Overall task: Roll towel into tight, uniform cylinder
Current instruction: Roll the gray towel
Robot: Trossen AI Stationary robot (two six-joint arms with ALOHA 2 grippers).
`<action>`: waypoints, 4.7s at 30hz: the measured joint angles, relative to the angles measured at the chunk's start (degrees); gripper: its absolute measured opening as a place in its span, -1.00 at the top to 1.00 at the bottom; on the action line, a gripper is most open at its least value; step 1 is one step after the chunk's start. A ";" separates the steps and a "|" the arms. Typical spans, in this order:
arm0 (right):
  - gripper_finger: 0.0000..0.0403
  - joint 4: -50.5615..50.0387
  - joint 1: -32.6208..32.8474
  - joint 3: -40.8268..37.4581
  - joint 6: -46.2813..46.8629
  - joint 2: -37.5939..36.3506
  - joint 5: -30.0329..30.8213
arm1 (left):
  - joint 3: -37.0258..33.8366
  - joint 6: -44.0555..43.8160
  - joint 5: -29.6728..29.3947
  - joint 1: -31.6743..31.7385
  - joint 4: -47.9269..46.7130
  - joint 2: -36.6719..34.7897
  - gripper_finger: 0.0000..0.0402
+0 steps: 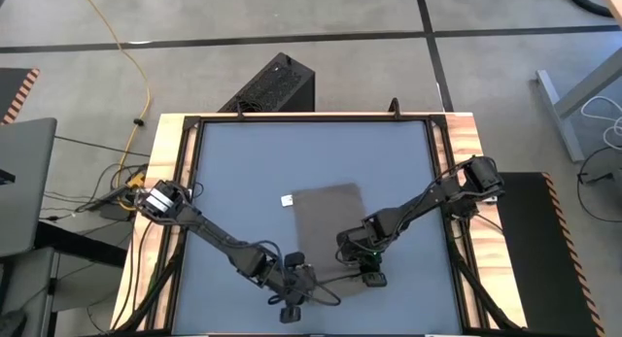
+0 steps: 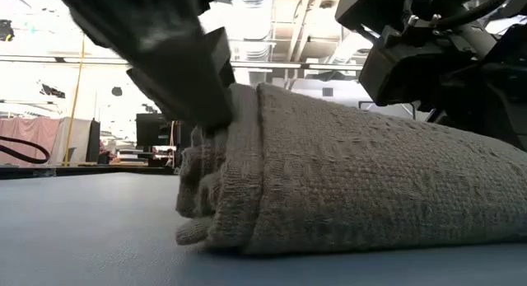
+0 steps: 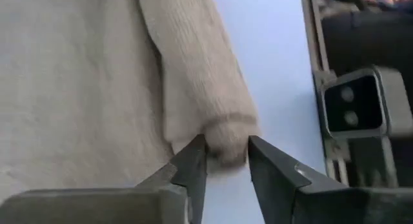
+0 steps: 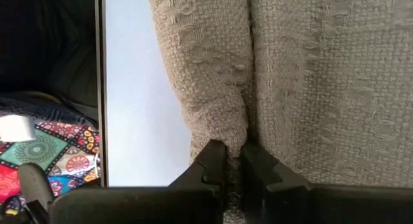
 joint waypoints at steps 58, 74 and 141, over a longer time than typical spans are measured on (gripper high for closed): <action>0.66 2.41 -1.88 -0.02 7.32 0.13 -0.92 | -0.92 5.00 -14.04 1.95 7.04 2.21 0.37; 0.31 -1.19 -3.07 1.63 8.73 -0.78 -0.55 | -4.38 1.17 -14.52 1.66 11.35 5.57 0.37; 0.73 -3.52 11.75 4.57 1.42 -1.92 14.35 | -4.46 -5.86 -11.80 -1.86 6.16 0.65 0.69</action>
